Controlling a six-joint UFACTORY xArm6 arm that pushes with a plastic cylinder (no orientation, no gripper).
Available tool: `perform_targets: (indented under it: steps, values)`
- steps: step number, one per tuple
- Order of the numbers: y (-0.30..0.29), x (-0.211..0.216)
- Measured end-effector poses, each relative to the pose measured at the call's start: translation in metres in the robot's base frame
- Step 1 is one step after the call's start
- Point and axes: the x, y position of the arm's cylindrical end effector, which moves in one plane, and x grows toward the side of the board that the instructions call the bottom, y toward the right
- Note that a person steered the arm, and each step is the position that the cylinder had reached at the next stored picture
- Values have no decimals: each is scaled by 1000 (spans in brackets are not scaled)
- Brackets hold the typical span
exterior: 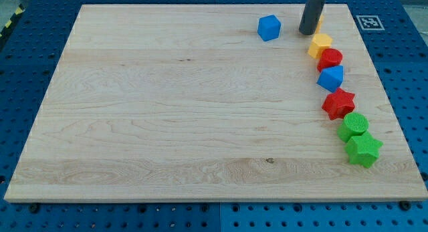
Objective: Move blue cube between yellow heart and yellow hexagon
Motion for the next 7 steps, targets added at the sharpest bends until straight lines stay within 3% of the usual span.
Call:
perform_targets:
  steps: [3,6,7]
  values:
    - [-12,-25]
    - [-165,-14]
    - [-166,-11]
